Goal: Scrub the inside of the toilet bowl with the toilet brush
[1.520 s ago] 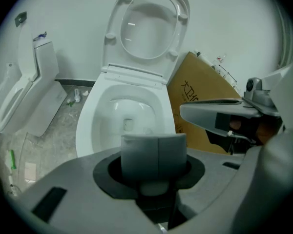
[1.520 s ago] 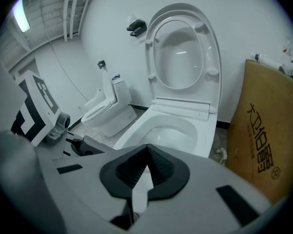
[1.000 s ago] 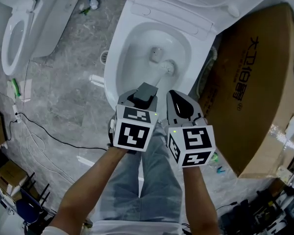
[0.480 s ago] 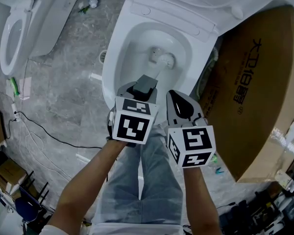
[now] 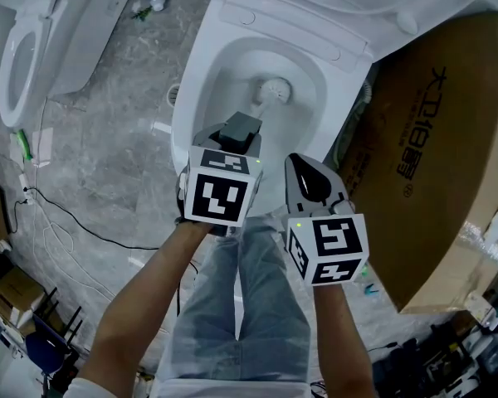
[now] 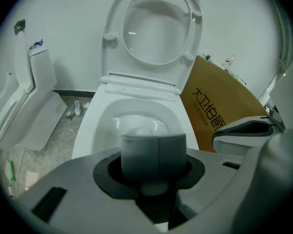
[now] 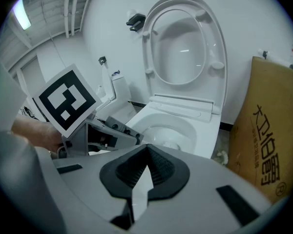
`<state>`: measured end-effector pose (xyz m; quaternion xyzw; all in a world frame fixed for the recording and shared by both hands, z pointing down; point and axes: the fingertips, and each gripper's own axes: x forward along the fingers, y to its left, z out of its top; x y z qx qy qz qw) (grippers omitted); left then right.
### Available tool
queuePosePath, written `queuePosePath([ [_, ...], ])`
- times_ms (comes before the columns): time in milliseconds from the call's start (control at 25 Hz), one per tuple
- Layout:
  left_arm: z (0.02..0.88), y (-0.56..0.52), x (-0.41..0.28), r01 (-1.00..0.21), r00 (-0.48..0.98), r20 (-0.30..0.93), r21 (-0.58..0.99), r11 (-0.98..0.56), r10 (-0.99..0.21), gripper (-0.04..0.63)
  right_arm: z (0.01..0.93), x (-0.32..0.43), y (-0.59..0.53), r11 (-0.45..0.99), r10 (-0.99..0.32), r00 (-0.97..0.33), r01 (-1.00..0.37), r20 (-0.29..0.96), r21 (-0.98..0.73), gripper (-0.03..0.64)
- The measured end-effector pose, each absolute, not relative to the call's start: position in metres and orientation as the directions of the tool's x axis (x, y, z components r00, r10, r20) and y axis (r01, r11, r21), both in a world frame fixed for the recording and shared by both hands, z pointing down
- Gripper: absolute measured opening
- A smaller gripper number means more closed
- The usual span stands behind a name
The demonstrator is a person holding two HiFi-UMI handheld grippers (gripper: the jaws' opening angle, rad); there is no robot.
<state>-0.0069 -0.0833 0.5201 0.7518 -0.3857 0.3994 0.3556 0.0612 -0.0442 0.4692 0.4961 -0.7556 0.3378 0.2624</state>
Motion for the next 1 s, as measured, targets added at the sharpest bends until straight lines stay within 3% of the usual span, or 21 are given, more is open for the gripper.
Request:
queuePosePath([
  [1000,0.515,-0.078,-0.07,-0.904,0.307,0.898,0.173,-0.39,-0.315,0.156,0.466,0.034,-0.044,0.307,-0.562,-0.392,-0.916,0.728,-0.256,0.003],
])
